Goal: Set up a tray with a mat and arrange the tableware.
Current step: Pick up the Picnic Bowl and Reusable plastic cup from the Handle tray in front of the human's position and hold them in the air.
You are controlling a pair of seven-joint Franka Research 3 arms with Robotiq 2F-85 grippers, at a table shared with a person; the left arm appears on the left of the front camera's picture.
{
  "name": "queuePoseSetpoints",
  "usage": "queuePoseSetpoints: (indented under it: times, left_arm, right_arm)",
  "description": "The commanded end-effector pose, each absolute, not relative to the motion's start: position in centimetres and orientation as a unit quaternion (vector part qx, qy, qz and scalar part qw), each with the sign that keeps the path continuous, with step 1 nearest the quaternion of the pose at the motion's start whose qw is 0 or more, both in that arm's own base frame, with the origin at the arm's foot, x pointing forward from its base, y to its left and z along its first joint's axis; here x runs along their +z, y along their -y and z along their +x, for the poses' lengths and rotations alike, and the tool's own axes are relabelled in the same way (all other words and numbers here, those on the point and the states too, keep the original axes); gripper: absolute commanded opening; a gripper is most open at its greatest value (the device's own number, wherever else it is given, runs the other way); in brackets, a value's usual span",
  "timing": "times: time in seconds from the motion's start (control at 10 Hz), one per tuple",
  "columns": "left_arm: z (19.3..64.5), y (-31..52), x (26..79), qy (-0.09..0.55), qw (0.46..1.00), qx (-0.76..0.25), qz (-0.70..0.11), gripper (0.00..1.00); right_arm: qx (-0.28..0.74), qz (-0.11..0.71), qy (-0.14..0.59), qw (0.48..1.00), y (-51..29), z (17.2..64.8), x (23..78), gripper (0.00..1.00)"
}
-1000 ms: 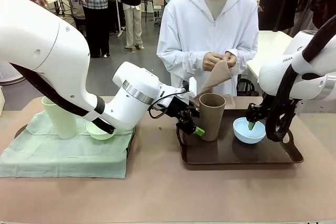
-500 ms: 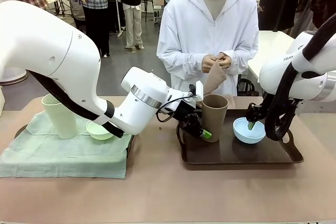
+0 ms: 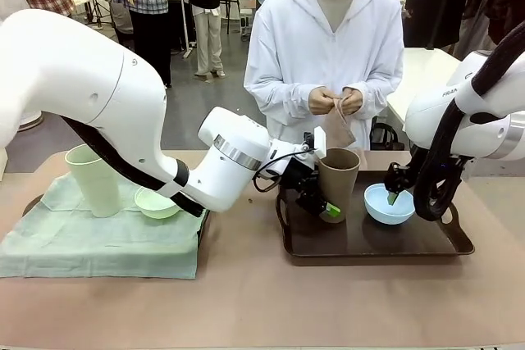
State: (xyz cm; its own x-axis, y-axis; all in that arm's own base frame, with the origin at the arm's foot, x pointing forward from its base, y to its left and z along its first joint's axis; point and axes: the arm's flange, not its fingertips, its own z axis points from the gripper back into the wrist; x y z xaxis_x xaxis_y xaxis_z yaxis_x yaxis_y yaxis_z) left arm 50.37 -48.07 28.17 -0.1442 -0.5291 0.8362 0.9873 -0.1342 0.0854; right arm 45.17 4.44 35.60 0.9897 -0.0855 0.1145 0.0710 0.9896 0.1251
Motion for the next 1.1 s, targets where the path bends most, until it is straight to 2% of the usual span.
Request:
queuePoseSetpoints:
  times: [0.0, 0.1, 0.2, 0.3, 0.4, 0.5, 0.6, 0.7, 0.8, 0.9, 1.0]
  left_arm:
    - [50.3, 48.5, 27.6, 0.364, 0.554, -0.669, -0.335, 1.0]
    - [50.3, 48.4, 27.6, 0.371, 0.55, -0.667, -0.339, 0.91]
    - [50.5, 48.3, 27.8, 0.371, 0.553, -0.664, -0.34, 0.42]
    - [50.5, 48.1, 27.9, 0.374, 0.555, -0.662, -0.339, 0.33]
    - [50.5, 48.1, 28.1, 0.374, 0.555, -0.661, -0.339, 0.0]
    - [50.4, 48.1, 28.2, 0.375, 0.553, -0.661, -0.34, 0.0]
    - [50.3, 48.1, 28.4, 0.375, 0.551, -0.663, -0.341, 0.0]
    - [50.2, 48.0, 28.5, 0.376, 0.55, -0.663, -0.342, 0.23]
    - [50.2, 48.0, 28.6, 0.376, 0.55, -0.663, -0.343, 0.23]
    - [50.1, 48.0, 28.7, 0.376, 0.549, -0.663, -0.343, 0.0]
    - [50.1, 47.9, 28.9, 0.377, 0.549, -0.662, -0.343, 0.23]
  right_arm:
    - [-0.035, 0.074, 0.067, 0.994, -4.2, 45.3, 35.0, 0.78]
    - [-0.03, 0.071, 0.067, 0.995, -4.1, 45.2, 34.9, 0.78]
    - [-0.025, 0.067, 0.066, 0.995, -4.1, 45.2, 34.9, 0.23]
    - [-0.023, 0.067, 0.067, 0.995, -4.1, 45.2, 35.0, 0.23]
    - [-0.023, 0.067, 0.069, 0.995, -4.1, 45.2, 35.0, 0.0]
    - [-0.022, 0.068, 0.07, 0.995, -4.1, 45.2, 34.9, 0.2]
    - [-0.022, 0.069, 0.071, 0.995, -4.1, 45.2, 34.9, 0.0]
    - [-0.019, 0.073, 0.07, 0.995, -4.1, 45.2, 34.8, 0.0]
    - [-0.015, 0.078, 0.071, 0.994, -4.1, 45.2, 34.8, 0.0]
    - [-0.014, 0.078, 0.072, 0.994, -4.1, 45.1, 34.8, 0.0]
    - [-0.013, 0.078, 0.072, 0.994, -4.2, 45.1, 34.9, 0.0]
